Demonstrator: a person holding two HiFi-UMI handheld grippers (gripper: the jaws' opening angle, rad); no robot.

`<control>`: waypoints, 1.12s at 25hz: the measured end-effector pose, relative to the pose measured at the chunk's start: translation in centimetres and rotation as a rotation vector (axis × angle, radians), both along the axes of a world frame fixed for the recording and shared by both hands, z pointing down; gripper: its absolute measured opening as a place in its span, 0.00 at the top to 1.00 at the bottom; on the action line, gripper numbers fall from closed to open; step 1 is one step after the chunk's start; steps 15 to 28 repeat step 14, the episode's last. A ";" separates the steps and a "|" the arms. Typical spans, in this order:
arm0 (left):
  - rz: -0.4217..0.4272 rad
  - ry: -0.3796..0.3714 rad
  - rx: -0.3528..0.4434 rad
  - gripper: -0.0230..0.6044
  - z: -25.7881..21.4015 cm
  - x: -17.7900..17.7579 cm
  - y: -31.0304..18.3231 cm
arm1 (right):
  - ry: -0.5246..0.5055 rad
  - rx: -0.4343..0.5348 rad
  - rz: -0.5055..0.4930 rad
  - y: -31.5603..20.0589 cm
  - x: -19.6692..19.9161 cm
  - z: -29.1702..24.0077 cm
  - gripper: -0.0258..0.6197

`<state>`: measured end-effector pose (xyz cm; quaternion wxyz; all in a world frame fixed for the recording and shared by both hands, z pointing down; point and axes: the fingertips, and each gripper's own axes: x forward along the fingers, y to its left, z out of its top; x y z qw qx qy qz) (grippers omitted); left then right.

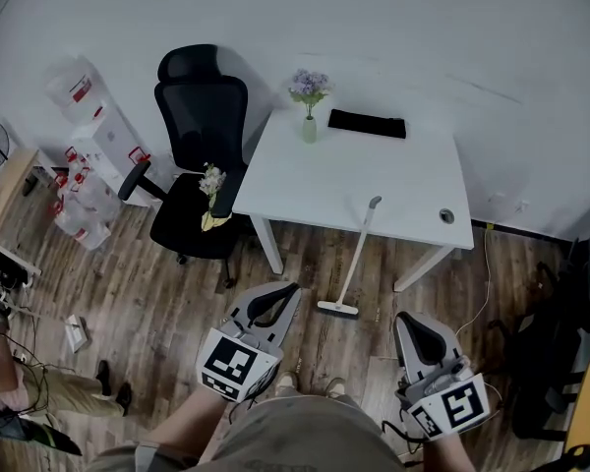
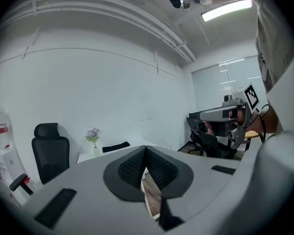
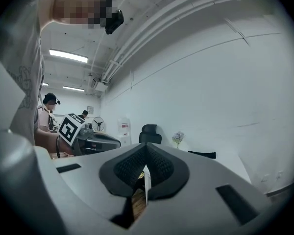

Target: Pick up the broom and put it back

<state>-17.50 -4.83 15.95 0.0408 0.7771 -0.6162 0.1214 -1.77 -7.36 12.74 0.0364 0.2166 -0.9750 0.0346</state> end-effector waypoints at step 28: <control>-0.020 0.002 0.014 0.94 -0.1 0.2 0.0 | 0.013 -0.001 -0.018 -0.3 0.0 0.8 0.91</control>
